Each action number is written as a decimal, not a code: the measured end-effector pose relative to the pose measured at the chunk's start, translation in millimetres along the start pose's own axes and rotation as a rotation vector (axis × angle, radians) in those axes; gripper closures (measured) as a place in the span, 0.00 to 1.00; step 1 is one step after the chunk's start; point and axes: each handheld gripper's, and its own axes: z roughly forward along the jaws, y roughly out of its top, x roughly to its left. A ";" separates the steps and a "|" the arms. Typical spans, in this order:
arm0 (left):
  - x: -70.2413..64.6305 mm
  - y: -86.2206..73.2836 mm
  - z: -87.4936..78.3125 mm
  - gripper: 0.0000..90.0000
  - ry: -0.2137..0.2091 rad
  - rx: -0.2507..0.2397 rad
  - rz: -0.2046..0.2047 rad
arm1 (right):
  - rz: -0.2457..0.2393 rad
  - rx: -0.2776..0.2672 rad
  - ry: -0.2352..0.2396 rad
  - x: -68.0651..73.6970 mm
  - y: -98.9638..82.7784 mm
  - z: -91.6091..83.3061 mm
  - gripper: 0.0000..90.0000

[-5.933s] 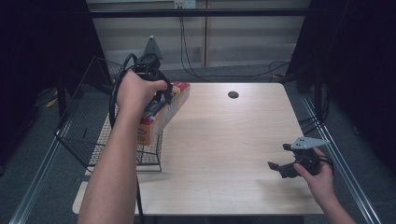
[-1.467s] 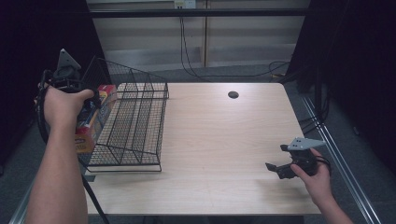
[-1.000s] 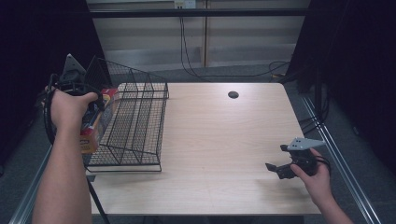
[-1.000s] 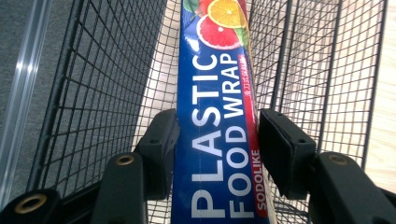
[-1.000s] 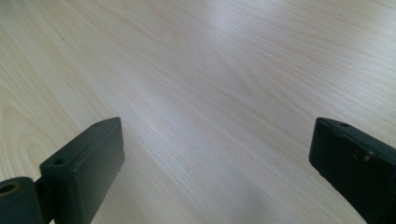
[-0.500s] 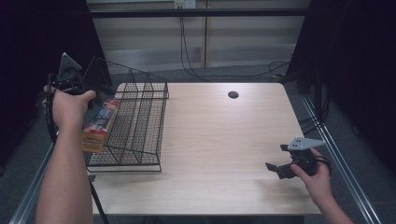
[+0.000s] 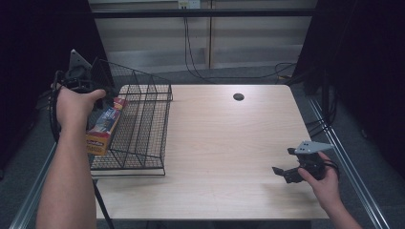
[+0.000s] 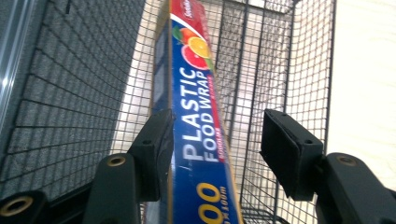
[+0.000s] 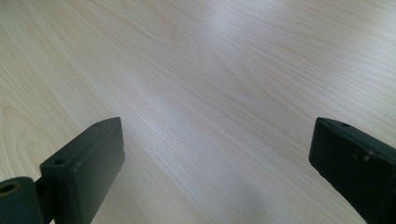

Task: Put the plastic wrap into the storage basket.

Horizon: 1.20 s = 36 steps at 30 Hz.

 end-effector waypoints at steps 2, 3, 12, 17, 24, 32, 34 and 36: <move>-4.9 -0.1 -1.5 0.48 -0.013 -0.003 0.016 | 0.000 -0.005 -0.001 -0.8 0.1 -0.3 0.04; -8.2 -0.5 -2.1 0.47 -0.019 -0.010 0.021 | -0.001 -0.005 -0.002 -0.8 0.1 -0.4 0.04; -25.2 -3.7 -1.8 0.37 -0.083 -0.023 0.056 | 0.001 -0.004 0.009 0.6 0.7 -1.6 0.04; -36.2 -5.8 -0.7 0.32 -0.106 -0.039 0.085 | 0.004 -0.012 0.002 -0.7 0.0 -3.1 0.04; -55.6 -10.0 0.8 0.25 -0.163 -0.048 0.143 | 0.003 -0.013 -0.001 -0.8 0.2 -3.6 0.04; -76.7 -15.5 6.3 0.24 -0.217 -0.041 0.200 | 0.001 -0.014 -0.004 -0.1 0.6 -4.1 0.04; -80.7 -16.9 7.5 0.23 -0.224 -0.042 0.213 | 0.001 -0.013 -0.003 -0.6 0.3 -4.2 0.04; -86.3 -19.1 9.1 0.23 -0.237 -0.044 0.231 | -0.001 -0.014 -0.002 -1.1 0.3 -4.5 0.04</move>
